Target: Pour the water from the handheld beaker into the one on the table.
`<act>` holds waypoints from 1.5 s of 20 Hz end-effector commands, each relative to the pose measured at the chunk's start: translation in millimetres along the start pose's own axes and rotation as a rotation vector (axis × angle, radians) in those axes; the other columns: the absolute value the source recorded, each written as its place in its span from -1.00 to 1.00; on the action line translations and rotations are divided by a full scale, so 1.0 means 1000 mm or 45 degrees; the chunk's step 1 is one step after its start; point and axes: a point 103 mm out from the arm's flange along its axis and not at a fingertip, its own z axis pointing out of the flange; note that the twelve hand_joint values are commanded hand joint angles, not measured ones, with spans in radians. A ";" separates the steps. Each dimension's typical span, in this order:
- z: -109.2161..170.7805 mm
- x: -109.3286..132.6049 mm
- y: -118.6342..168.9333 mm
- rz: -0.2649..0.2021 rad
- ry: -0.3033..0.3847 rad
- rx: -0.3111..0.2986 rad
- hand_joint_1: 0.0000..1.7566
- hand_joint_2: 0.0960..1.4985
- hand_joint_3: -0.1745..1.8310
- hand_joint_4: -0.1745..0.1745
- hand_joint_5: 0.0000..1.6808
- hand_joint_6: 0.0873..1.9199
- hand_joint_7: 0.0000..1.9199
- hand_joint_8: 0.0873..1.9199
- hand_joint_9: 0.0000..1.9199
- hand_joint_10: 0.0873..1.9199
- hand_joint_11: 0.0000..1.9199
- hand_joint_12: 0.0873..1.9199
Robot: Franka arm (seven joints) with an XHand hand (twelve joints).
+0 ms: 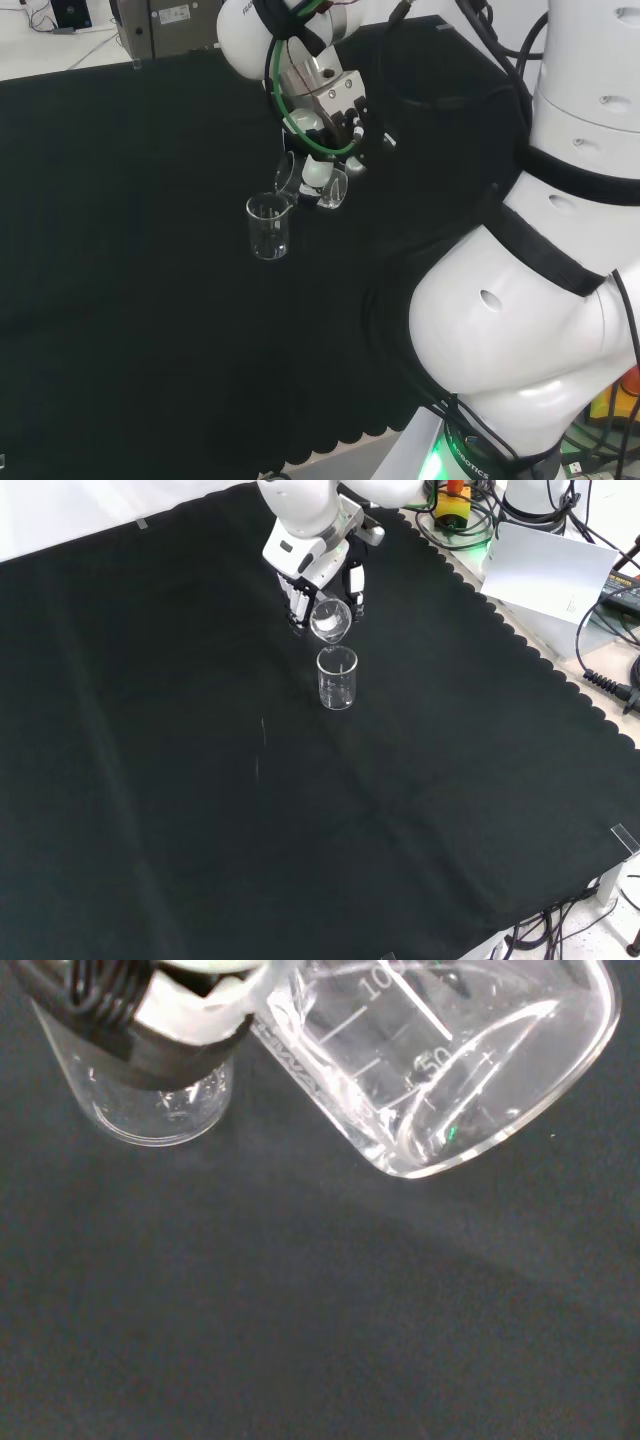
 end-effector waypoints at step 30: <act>-0.020 0.023 0.001 0.055 -0.306 0.124 0.51 0.31 -1.00 -0.77 0.76 -1.00 0.57 -0.75 0.60 -0.36 0.38 -0.12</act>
